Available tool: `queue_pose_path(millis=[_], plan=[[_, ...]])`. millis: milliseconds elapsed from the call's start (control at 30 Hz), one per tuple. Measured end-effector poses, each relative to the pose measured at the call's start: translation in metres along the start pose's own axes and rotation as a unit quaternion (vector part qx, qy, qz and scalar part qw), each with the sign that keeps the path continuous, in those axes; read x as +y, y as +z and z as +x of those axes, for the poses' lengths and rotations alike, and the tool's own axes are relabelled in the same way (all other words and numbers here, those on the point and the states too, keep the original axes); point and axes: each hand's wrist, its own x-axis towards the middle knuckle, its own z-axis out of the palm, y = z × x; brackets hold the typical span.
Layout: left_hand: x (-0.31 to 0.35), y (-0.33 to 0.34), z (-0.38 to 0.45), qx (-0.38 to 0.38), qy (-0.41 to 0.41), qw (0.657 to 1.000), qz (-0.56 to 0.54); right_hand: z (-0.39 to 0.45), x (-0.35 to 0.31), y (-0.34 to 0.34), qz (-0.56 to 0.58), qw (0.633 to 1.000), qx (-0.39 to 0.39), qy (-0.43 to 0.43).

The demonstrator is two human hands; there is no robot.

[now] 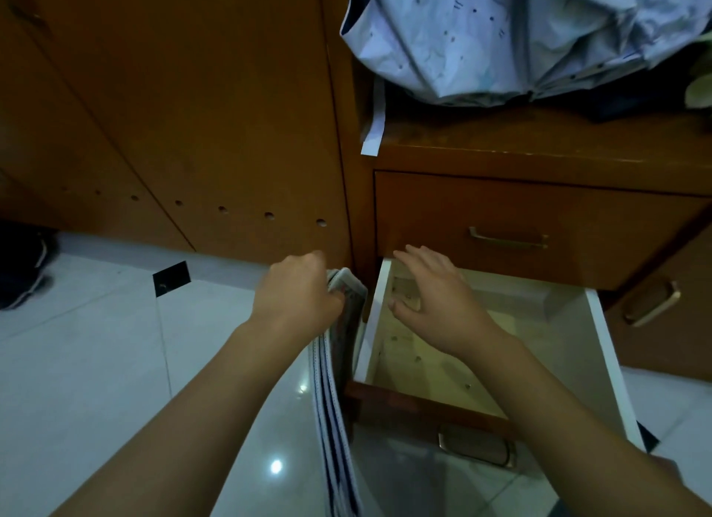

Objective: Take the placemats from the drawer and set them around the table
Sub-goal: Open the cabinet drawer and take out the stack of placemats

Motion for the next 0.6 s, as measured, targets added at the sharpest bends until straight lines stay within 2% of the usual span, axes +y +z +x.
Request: queue_pose_path(millis=[100,467,600], plan=[[0.002,0.003,0.003,0.004,0.004,1.0,0.0,0.001,0.01,-0.004,-0.032,0.999,0.023,0.019],[0.018,0.014,0.011,0.027,0.015,0.999,-0.009,-0.005,0.034,-0.031,-0.071,0.975,0.187,0.094],[0.019,0.014,0.012,0.028,0.012,1.0,-0.009,-0.007,0.046,-0.032,-0.093,0.971,0.185,0.12]])
